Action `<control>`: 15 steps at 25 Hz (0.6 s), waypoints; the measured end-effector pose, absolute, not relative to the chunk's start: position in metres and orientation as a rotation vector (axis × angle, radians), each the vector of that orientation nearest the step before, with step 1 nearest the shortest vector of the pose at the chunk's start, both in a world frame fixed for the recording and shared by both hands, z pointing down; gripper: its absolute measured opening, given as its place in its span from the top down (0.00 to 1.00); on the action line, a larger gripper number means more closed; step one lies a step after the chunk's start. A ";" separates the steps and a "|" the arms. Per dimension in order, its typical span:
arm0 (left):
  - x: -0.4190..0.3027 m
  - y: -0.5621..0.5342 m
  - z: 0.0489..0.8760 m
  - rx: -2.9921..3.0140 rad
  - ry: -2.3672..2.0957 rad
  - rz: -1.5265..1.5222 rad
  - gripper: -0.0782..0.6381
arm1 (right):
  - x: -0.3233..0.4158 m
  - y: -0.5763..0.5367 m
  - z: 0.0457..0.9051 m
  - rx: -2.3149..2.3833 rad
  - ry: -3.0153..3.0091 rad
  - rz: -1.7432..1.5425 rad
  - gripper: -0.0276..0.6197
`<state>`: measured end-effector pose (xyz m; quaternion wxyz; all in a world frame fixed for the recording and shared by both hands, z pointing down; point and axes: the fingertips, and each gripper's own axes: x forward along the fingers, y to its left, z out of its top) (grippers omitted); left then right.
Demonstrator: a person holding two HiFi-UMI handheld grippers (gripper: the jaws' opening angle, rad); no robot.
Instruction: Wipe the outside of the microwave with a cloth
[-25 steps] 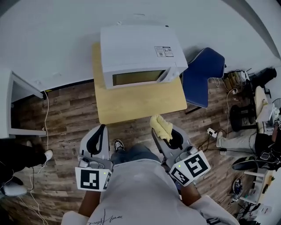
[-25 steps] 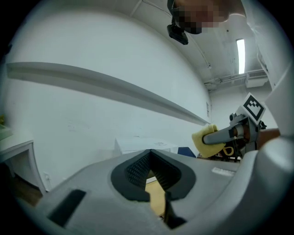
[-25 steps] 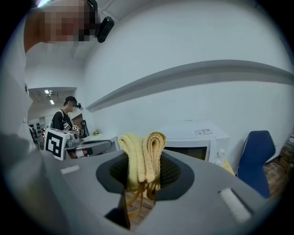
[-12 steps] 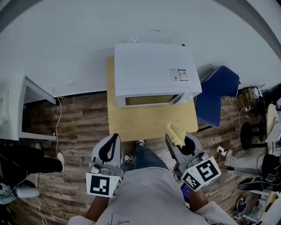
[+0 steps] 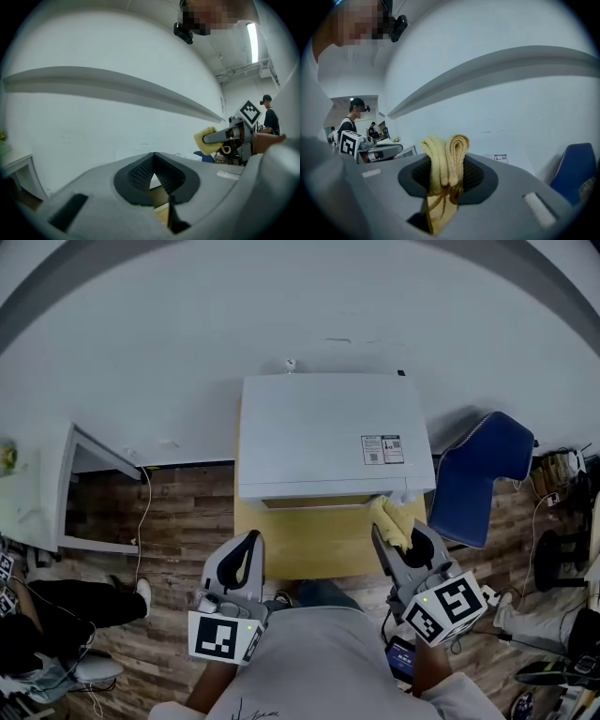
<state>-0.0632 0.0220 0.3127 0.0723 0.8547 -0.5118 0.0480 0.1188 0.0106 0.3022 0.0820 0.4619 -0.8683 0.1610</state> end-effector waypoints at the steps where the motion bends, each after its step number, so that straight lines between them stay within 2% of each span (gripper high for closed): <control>1: -0.059 0.017 0.312 2.565 -1.551 0.148 0.89 | 0.124 0.003 0.303 1.370 -2.599 0.480 0.77; 15: -0.044 -0.024 0.316 2.520 -1.657 0.158 0.89 | 0.176 -0.095 0.313 1.224 -2.481 0.390 0.77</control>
